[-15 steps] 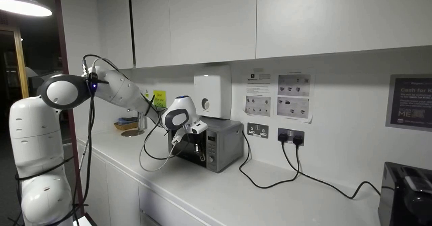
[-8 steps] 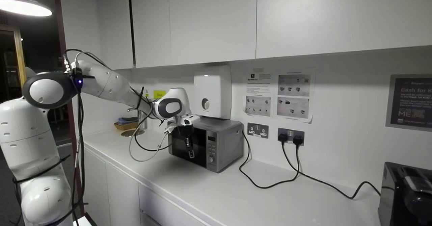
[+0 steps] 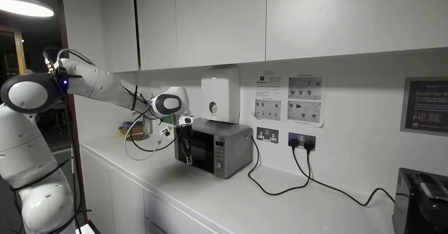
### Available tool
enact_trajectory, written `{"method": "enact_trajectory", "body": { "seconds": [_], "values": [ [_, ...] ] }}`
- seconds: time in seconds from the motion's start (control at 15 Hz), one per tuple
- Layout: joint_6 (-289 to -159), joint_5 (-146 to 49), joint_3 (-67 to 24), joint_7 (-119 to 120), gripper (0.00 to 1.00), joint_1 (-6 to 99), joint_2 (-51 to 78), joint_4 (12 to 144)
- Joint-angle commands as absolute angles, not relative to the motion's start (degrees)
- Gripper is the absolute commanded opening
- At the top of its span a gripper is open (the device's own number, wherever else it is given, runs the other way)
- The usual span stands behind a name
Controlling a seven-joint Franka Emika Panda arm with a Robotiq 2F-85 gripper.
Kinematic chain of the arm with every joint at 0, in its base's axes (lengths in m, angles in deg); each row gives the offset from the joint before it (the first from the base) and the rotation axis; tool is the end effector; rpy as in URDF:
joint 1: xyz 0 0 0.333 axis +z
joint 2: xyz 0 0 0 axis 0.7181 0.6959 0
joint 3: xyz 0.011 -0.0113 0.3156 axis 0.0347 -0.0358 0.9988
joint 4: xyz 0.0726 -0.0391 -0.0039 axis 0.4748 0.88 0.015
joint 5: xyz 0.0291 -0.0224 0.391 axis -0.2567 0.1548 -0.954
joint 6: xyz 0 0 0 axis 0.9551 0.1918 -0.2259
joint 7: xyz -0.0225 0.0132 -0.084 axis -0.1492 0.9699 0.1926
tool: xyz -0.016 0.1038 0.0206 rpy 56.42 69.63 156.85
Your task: Press a button on the microwave
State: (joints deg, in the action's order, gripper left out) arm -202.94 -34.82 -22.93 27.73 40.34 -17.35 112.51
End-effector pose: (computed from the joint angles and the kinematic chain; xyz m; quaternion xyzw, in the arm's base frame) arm 0.4645 -0.1107 0.4828 0.9445 -0.3043 0.0268 0.1213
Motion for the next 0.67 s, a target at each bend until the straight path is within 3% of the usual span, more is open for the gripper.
{"method": "enact_trajectory", "body": {
  "seconds": [0.0,0.6],
  "values": [
    [-199.97,-33.45,-21.97,19.92,0.0,39.14,-21.92,115.3],
    [-186.77,-47.38,-24.65,-0.85,0.0,40.57,-25.21,113.42]
  ]
}}
